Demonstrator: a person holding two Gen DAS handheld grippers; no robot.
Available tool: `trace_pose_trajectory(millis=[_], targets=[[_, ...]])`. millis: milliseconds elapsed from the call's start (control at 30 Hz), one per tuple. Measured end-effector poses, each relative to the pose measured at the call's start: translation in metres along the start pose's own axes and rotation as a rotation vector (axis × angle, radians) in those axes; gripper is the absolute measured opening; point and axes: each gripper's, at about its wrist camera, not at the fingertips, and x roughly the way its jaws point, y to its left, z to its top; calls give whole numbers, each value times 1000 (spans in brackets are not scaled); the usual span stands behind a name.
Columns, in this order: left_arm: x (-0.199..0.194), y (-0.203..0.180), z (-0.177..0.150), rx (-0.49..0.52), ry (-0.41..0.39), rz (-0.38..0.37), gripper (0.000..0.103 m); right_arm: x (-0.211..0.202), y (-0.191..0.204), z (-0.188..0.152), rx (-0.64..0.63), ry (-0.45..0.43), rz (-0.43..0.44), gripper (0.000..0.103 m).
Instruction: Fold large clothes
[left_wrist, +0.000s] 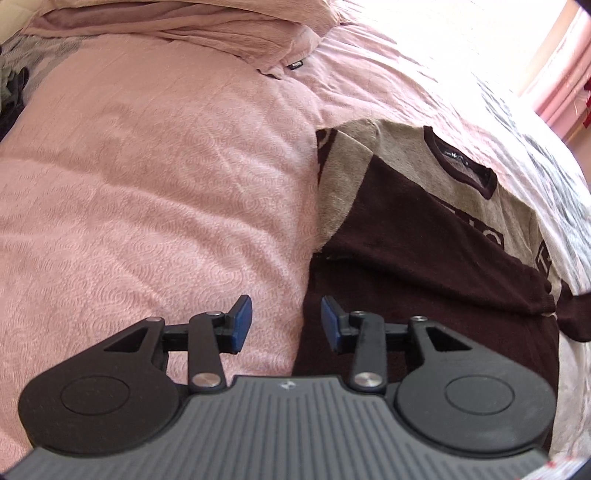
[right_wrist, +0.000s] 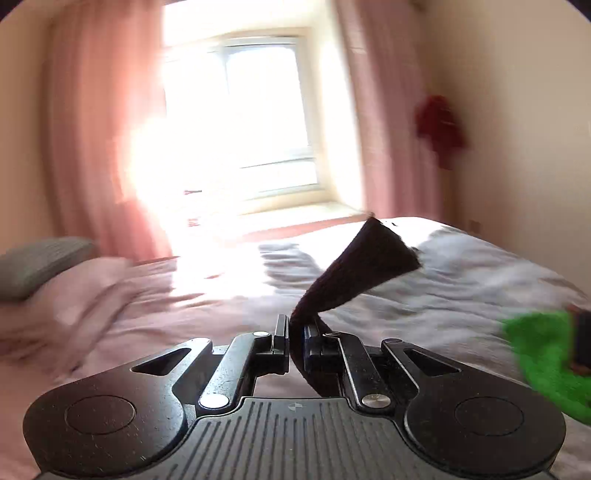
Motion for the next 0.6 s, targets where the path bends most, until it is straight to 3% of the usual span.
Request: trace_pose_trajectory(millis=[33,67,100,133,167,233,300,433,600], targets=[[-2,3,-1,-11,-1,-7,36,1,32,-5,-65,18,122,5],[-4,5,-3,-23,-5,-17,36,6,69,-17,-164,75,244,15],[-5,6,-4,-31,-5,-26,36,11,99,-32,-250,144,281,27],[-5,7,-6,-38,-3,-36,36,17,121,-49,-315,219,277,57],[-5,7,-7,-45,-2,-44,36,21,134,-66,-347,274,285,61],[-5,8,-9,-52,3,-64,36,29,138,-92,-372,366,290,61],[-4,9,-10,-60,6,-90,36,31,123,-114,-418,437,227,61],[3,6,-10,-94,13,-160,35,26,65,-137,-497,494,86,61],[27,5,-1,-150,10,-161,36,44,0,-153,-588,516,-80,61]])
